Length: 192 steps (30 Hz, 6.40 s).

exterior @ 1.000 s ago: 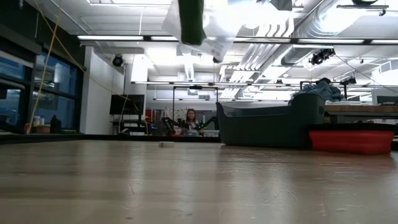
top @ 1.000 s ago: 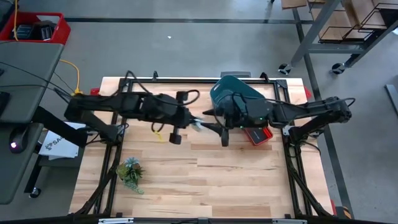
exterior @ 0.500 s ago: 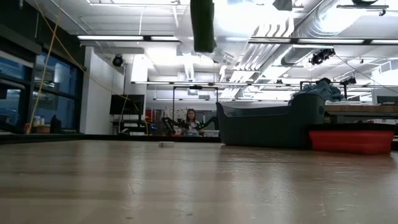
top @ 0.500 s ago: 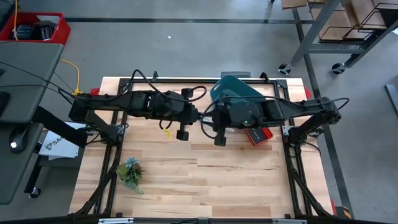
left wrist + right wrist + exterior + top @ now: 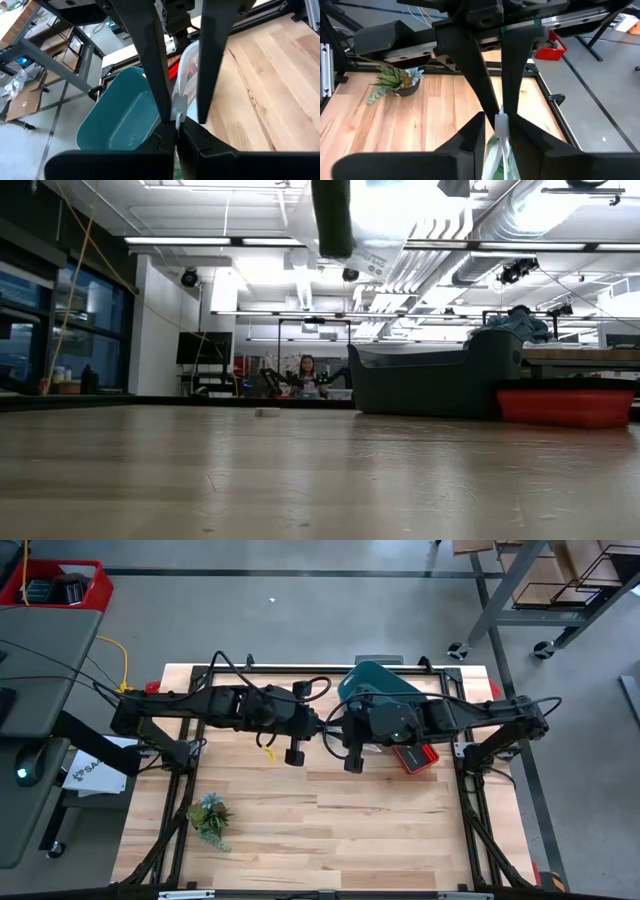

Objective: Roll bandage
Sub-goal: Close the transparent zip bag

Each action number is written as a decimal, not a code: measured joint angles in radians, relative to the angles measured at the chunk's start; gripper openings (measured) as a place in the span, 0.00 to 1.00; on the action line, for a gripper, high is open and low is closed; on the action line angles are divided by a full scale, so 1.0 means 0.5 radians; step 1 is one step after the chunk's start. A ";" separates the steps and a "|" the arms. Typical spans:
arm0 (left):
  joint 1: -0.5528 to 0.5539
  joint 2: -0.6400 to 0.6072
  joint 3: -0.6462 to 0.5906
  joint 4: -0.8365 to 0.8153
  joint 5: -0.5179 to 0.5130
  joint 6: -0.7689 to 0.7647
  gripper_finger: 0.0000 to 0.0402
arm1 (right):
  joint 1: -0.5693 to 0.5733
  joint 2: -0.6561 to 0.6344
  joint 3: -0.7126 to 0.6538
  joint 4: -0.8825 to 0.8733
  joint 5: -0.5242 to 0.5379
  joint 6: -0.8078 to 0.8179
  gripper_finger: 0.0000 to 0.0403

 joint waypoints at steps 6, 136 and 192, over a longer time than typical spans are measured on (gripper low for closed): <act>0.000 0.001 0.000 -0.003 0.001 0.002 0.00 | 0.000 0.000 0.000 -0.038 0.012 0.009 0.03; 0.062 -0.722 0.003 -0.379 -0.207 -0.298 0.00 | -0.157 -0.003 -0.005 -0.429 0.116 0.249 0.00; -0.069 0.767 -1.396 1.761 0.879 -2.695 0.22 | 0.157 -0.356 -1.181 -0.321 -0.575 1.922 0.51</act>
